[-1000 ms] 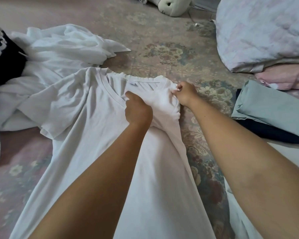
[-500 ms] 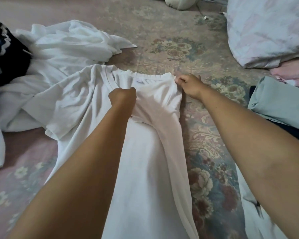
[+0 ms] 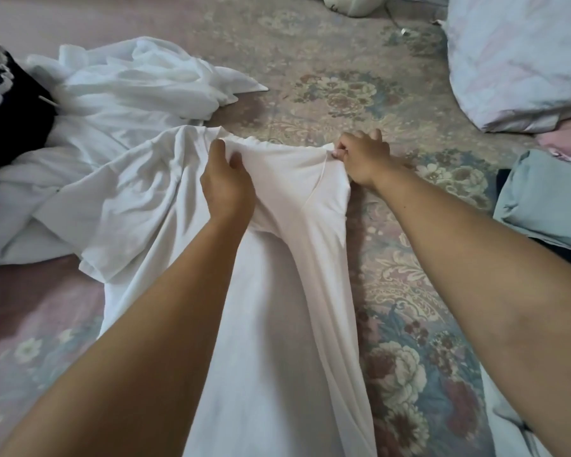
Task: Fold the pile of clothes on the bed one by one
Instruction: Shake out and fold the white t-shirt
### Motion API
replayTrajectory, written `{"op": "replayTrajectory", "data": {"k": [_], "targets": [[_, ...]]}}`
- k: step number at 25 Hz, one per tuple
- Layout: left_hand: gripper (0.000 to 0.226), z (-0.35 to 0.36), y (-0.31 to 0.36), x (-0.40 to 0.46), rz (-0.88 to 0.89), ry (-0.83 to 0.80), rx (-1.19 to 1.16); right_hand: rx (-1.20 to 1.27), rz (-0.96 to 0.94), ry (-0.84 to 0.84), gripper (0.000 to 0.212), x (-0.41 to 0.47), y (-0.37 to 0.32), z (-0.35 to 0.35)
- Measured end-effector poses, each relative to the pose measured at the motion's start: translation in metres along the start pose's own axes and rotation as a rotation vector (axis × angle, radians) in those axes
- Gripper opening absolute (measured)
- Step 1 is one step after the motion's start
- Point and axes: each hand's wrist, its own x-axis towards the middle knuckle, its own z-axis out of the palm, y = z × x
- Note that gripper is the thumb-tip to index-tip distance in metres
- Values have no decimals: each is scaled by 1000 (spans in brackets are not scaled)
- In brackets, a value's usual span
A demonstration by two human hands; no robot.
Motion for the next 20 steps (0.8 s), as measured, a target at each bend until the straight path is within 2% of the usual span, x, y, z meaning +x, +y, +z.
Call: {"op": "replayTrajectory", "data": {"k": [3,5,6,9,12,15,18,20], "targets": [[31,6,-11,-4,137,-61,465,-227,0,52,37,-8,-10,14],[38,11,-20,-5,204,-146,697,-233,21,120,41,-18,-15,19],[41,12,-21,-4,207,-179,740,-175,56,151,43,-27,-18,18],[53,5,-18,-7,99,-308,608,50,135,221,47,-76,-24,16],[63,-14,-17,-30,46,-313,299,144,71,126,45,-157,-21,21],[63,-43,-19,-84,176,-252,440,167,-5,10,37,-244,-11,14],[43,-72,-41,-149,434,-487,542,204,63,-46,37,-322,-10,-6],[45,-98,-53,-191,480,-573,466,244,116,-163,40,-373,-14,-19]]}}
